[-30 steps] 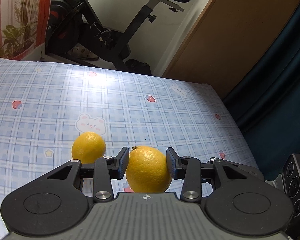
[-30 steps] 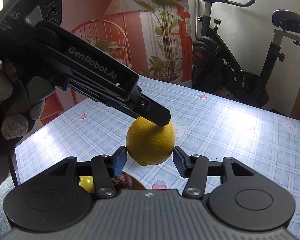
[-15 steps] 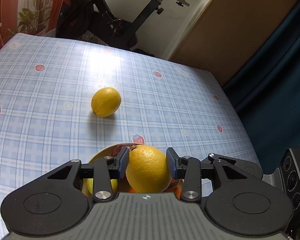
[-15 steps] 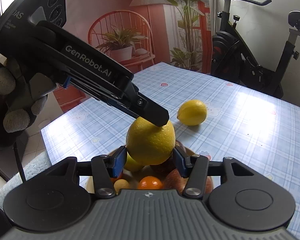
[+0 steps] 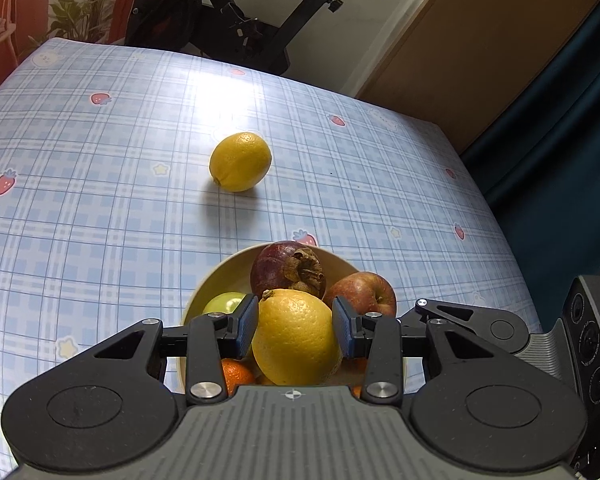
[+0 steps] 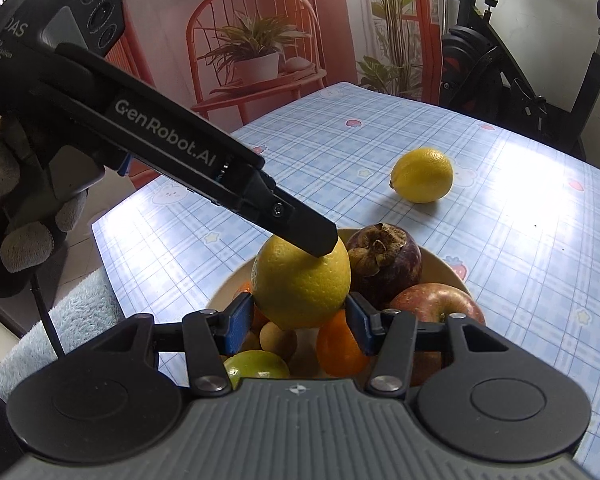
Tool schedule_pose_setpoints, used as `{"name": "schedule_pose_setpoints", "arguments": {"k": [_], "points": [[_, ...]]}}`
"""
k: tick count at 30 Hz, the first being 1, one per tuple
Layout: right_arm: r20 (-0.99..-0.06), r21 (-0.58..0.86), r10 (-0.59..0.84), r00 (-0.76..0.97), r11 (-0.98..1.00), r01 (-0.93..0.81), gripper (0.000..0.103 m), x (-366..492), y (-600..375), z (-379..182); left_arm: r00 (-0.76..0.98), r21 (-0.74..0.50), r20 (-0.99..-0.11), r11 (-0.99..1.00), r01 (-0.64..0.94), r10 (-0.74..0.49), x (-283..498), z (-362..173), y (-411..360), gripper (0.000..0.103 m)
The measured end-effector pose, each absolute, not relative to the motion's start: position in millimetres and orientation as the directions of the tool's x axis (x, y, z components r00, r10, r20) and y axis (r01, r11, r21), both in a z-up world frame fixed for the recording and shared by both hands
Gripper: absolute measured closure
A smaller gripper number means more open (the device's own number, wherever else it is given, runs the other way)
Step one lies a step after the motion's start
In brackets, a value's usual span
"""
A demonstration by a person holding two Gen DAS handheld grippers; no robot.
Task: Organize fruits
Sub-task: 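Carry the lemon onto the cream plate and open both grippers, then move both grippers to the second yellow lemon and close on it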
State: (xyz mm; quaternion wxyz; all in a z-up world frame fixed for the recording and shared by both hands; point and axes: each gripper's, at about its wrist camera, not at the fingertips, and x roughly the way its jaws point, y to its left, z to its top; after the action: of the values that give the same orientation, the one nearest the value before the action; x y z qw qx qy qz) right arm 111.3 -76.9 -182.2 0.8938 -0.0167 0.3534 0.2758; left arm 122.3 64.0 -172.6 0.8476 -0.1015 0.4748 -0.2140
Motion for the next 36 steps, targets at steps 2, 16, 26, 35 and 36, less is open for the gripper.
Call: {"name": "schedule_pose_setpoints", "arguments": {"k": [2,16,26,35,36], "points": [[-0.647,0.163,0.479,0.593,0.847,-0.506,0.049,111,-77,-182,0.454,-0.378,-0.761,0.886,0.268,-0.462,123,-172,64,0.062],[-0.624,0.152,0.473,0.622,0.854,-0.497,0.049,104,-87,-171,0.528,-0.381,-0.727,0.898,0.221,-0.439,124,-156,80,0.062],[-0.574,0.109,0.432,0.695,0.882,-0.458,0.049,115,-107,-150,0.641,-0.28,-0.678,0.932,0.228,-0.36,131,-130,76,0.062],[-0.556,0.061,0.38,0.739,0.906,-0.419,0.049,150,-123,-151,0.687,-0.218,-0.657,0.951,0.22,-0.309,154,-131,71,0.062],[-0.55,0.059,0.375,0.746,0.909,-0.413,0.049,155,-124,-152,0.687,-0.216,-0.659,0.952,0.219,-0.307,158,-133,71,0.062]]}}
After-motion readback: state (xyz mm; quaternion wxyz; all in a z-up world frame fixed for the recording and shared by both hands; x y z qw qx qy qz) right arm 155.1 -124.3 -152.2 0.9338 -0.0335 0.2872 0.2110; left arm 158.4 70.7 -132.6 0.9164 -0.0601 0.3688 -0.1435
